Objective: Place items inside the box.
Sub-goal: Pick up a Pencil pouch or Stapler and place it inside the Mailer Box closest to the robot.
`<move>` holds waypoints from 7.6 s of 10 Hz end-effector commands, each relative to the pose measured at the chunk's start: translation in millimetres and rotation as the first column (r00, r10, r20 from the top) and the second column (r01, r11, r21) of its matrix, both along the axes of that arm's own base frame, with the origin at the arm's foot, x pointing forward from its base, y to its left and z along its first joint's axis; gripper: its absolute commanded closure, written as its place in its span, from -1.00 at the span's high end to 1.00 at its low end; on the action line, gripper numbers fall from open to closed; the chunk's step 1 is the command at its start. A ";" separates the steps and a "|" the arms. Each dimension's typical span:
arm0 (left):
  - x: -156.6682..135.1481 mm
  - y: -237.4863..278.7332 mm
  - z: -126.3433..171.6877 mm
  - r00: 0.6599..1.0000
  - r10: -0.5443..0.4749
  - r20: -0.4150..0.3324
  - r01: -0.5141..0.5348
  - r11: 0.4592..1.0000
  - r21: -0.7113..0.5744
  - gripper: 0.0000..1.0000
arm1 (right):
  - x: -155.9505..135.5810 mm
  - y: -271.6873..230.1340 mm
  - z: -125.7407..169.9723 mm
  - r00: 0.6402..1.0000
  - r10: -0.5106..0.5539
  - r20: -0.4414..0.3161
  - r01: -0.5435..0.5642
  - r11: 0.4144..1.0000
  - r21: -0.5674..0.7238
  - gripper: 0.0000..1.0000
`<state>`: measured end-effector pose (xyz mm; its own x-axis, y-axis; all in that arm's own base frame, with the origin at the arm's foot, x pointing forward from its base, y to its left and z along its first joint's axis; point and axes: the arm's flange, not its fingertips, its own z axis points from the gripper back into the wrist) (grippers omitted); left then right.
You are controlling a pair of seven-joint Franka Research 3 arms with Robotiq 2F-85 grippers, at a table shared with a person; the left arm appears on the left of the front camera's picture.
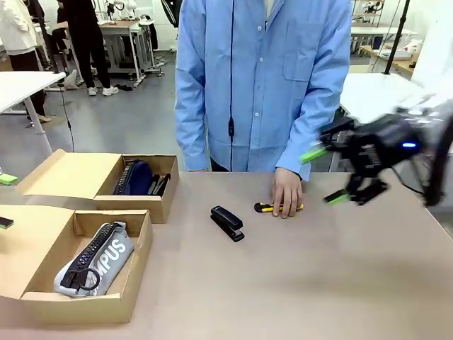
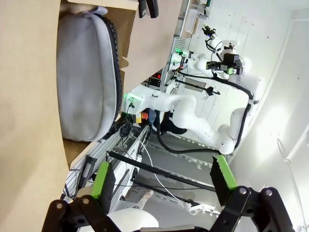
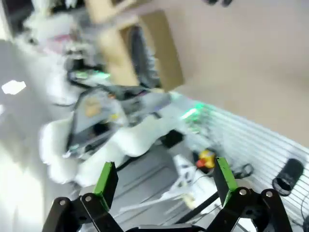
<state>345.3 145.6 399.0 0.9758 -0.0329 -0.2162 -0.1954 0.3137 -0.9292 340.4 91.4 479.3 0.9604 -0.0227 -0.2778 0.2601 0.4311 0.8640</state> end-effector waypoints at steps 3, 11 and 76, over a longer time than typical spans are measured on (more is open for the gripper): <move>-5.1 0.2 0.7 1.000 -0.022 0.013 0.022 1.000 -0.001 1.00 | -25.4 -144.4 -78.4 0.977 -0.207 -0.054 0.212 0.902 0.376 1.00; -5.1 0.2 0.7 1.000 -0.022 0.013 0.022 1.000 -0.001 1.00 | -16.2 -177.5 -67.9 0.968 -0.241 -0.067 0.248 0.893 0.376 1.00; -5.1 0.2 0.7 1.000 -0.022 0.013 0.022 1.000 -0.001 1.00 | -43.2 -31.4 -32.8 0.832 0.436 0.342 -0.266 0.856 -0.443 1.00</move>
<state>345.5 145.1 399.0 0.9757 -0.0348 -0.2162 -0.1947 0.3142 -0.9292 285.9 27.5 444.5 0.9424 0.3238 0.0845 -0.2993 0.7025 0.6457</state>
